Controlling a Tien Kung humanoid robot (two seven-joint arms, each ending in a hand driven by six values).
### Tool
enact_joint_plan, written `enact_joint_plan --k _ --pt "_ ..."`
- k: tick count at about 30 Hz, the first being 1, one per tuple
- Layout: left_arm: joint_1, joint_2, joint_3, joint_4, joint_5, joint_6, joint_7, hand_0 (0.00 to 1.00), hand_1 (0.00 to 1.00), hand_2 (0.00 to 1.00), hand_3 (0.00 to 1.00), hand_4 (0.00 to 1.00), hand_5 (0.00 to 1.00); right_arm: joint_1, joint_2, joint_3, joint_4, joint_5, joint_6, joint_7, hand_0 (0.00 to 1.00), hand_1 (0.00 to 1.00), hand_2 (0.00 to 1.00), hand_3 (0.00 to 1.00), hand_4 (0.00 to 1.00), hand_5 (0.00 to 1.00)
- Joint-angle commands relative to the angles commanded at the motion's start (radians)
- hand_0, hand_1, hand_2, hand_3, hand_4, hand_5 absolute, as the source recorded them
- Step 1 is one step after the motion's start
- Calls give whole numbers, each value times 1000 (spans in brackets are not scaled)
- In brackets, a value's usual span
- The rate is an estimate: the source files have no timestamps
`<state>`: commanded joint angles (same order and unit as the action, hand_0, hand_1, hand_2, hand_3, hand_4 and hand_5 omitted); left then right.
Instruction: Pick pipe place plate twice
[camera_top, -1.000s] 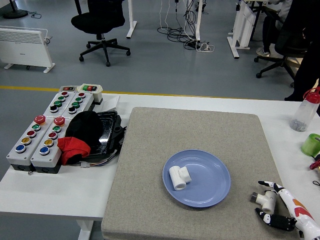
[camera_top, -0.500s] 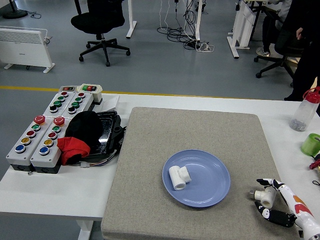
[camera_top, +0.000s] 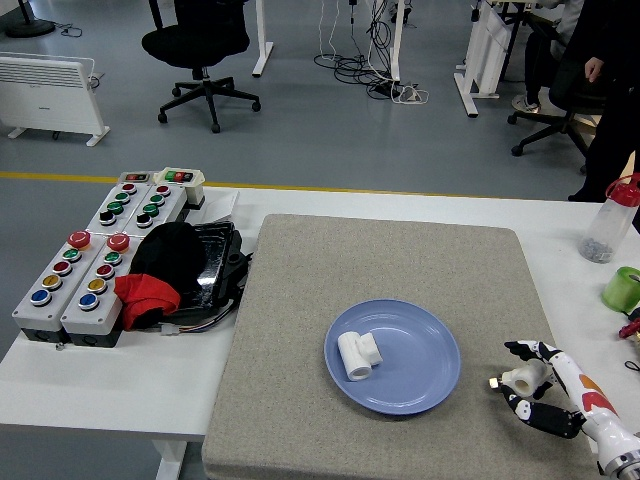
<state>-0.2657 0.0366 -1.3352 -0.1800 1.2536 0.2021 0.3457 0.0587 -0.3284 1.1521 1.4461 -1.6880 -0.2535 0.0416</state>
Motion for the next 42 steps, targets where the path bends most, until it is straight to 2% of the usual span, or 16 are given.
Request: enact_joint_plan --k 14,27,32,33,38,39,42 --pt "-2 1 -1 0 2 -1 0 714 743 712 652 399 998 34 -2 -16 34 -1 -6 -1 334 459 709 721 576 191" --pt "-4 1 1 0 -2 -2 1 715 743 712 653 399 998 202 43 -129 49 29 -14 3 341 463 707 714 557 184" --pt "-3 1 0 0 -1 -2 2 715 743 712 653 399 998 266 75 -194 -2 65 -21 16 341 463 707 714 557 184" --pt "-3 1 0 0 -1 -2 2 715 743 712 653 399 998 282 85 -213 -27 85 -21 24 455 543 716 713 556 188" --pt "-1 1 -2 -1 0 -2 3 715 743 712 653 399 998 313 99 -273 -92 106 -1 36 455 543 716 713 556 188" --pt "-1 1 -2 -1 0 -2 4 715 743 712 653 399 998 317 100 -284 -100 103 4 35 680 694 808 766 587 201" --pt "0 0 -2 -1 2 -2 4 715 743 712 653 399 998 326 104 -303 -118 90 23 26 680 694 808 766 587 201"
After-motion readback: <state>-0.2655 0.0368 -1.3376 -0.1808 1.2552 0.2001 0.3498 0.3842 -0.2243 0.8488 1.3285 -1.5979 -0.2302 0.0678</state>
